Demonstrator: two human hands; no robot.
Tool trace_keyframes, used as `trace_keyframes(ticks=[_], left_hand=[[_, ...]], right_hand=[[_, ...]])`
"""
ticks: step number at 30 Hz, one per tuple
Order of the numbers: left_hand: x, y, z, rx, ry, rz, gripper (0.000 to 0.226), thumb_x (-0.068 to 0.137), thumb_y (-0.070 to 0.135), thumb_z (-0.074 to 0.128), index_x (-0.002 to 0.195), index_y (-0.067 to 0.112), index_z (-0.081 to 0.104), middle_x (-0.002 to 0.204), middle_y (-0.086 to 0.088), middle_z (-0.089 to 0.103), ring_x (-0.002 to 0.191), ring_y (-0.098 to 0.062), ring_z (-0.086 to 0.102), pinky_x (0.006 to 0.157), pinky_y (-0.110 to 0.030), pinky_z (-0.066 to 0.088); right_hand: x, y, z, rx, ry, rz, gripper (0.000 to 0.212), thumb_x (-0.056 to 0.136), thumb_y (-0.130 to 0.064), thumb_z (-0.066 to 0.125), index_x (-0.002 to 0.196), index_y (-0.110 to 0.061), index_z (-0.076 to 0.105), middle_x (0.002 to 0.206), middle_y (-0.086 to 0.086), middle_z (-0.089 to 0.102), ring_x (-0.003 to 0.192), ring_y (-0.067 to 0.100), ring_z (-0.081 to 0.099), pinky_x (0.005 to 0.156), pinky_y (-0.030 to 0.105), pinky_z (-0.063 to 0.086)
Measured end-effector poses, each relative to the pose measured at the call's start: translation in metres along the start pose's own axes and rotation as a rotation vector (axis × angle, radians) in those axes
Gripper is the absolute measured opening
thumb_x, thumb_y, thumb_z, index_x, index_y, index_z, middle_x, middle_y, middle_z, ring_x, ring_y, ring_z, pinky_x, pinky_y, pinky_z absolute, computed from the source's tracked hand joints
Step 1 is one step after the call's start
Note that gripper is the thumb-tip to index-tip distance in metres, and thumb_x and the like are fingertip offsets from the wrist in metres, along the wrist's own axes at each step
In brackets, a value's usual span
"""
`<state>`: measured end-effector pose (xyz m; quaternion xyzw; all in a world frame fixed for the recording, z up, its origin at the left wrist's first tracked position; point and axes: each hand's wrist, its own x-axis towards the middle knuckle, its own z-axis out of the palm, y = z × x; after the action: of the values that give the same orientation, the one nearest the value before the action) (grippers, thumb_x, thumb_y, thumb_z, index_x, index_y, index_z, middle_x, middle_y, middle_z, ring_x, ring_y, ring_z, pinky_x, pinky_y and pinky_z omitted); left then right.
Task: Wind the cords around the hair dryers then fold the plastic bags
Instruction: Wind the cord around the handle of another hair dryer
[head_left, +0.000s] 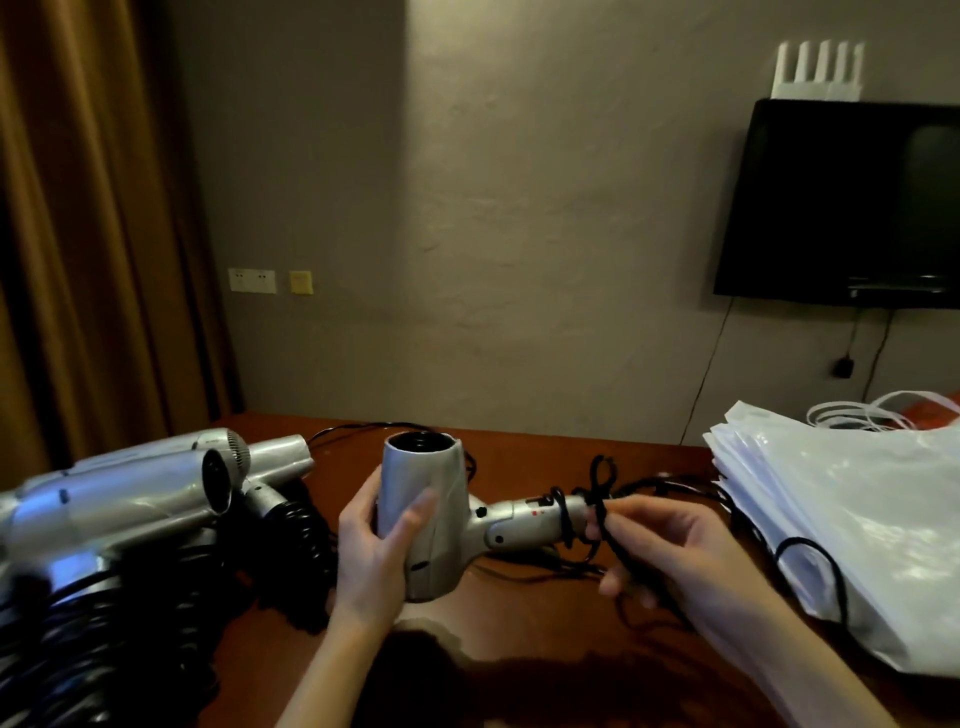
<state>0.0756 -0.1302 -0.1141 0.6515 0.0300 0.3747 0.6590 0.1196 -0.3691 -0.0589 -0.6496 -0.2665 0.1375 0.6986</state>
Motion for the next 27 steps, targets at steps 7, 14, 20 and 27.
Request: trace_keyframes(ticks=[7,14,20,27], left_hand=[[0.005,-0.007,-0.009,-0.158,0.156,-0.113,0.065,0.056,0.061,0.066,0.100,0.014,0.067,0.084,-0.011,0.072,0.072,-0.026,0.069,0.054,-0.033,0.055],[0.011,-0.009,-0.012,-0.217,0.159,-0.162,0.054,0.065,0.050,0.069,0.099,0.009,0.068,0.085,-0.016,0.074,0.069,-0.028,0.069,0.062,-0.038,0.054],[0.011,-0.013,-0.012,-0.150,0.107,-0.229,0.072,0.050,0.063,0.069,0.099,0.011,0.068,0.087,-0.018,0.074,0.075,-0.037,0.071,0.063,-0.046,0.058],[0.009,-0.011,-0.004,-0.157,0.013,-0.248,0.077,0.053,0.061,0.070,0.110,0.011,0.067,0.095,-0.018,0.074,0.083,-0.037,0.072,0.068,-0.047,0.058]], right_hand=[[-0.001,0.004,0.009,-0.182,0.070,-0.176,0.019,0.073,-0.017,0.068,0.083,-0.005,0.076,0.078,0.013,0.070,0.066,0.034,0.071,0.040,0.023,0.046],[0.001,-0.004,-0.025,-0.372,0.125,-0.168,0.011,0.082,-0.003,0.065,0.082,-0.008,0.074,0.077,0.009,0.071,0.070,0.025,0.073,0.050,0.022,0.052],[0.007,0.011,-0.021,-0.265,0.036,-0.071,0.023,0.076,-0.021,0.064,0.091,-0.006,0.072,0.082,0.024,0.067,0.045,0.017,0.057,0.044,0.017,0.039],[0.031,-0.009,-0.013,-0.120,0.028,-0.084,0.021,0.082,-0.019,0.073,0.093,-0.001,0.071,0.089,0.016,0.073,0.060,0.017,0.066,0.055,0.019,0.052]])
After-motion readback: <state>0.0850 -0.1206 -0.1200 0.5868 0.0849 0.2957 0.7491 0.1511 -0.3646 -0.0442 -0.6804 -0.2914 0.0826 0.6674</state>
